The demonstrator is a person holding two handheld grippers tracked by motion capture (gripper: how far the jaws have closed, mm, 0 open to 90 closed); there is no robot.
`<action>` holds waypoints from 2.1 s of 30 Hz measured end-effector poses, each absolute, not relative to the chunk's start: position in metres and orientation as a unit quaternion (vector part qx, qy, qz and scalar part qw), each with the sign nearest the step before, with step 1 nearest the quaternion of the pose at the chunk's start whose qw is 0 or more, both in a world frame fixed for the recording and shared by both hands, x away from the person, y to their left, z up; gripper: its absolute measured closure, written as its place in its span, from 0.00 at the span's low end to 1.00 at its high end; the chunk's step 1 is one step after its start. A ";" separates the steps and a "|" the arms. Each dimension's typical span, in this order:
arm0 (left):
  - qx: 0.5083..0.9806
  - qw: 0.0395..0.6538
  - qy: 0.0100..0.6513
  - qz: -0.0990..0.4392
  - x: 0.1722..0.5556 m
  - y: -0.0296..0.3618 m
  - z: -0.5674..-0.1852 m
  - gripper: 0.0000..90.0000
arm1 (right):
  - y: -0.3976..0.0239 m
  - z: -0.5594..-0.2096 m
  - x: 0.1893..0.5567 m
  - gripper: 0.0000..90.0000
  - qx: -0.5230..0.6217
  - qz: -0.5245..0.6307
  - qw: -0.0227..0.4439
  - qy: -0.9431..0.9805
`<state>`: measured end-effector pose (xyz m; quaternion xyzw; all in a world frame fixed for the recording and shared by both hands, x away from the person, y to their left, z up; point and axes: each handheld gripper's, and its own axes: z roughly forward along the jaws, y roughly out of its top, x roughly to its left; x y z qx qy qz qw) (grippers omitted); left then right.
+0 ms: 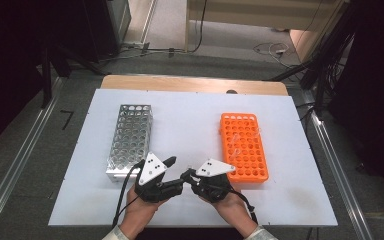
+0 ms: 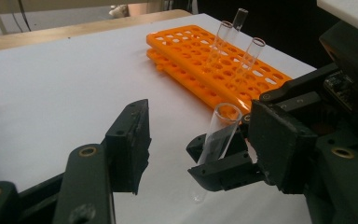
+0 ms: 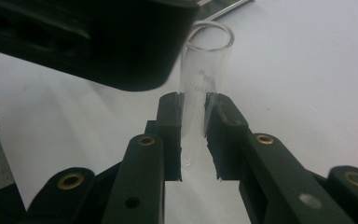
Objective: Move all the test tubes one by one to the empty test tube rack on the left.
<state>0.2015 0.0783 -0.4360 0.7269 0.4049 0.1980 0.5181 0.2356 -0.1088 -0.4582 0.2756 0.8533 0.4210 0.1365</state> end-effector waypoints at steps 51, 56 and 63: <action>0.687 0.534 0.439 0.224 0.214 0.131 -0.399 0.84 | -0.139 -0.442 0.232 0.48 0.284 0.436 0.126 0.844; 0.666 0.541 0.456 0.237 0.214 0.151 -0.389 0.84 | -0.148 -0.439 0.230 0.47 0.290 0.438 0.128 0.841; 0.638 0.538 0.486 0.259 0.215 0.185 -0.378 0.84 | -0.158 -0.438 0.231 0.46 0.298 0.440 0.132 0.836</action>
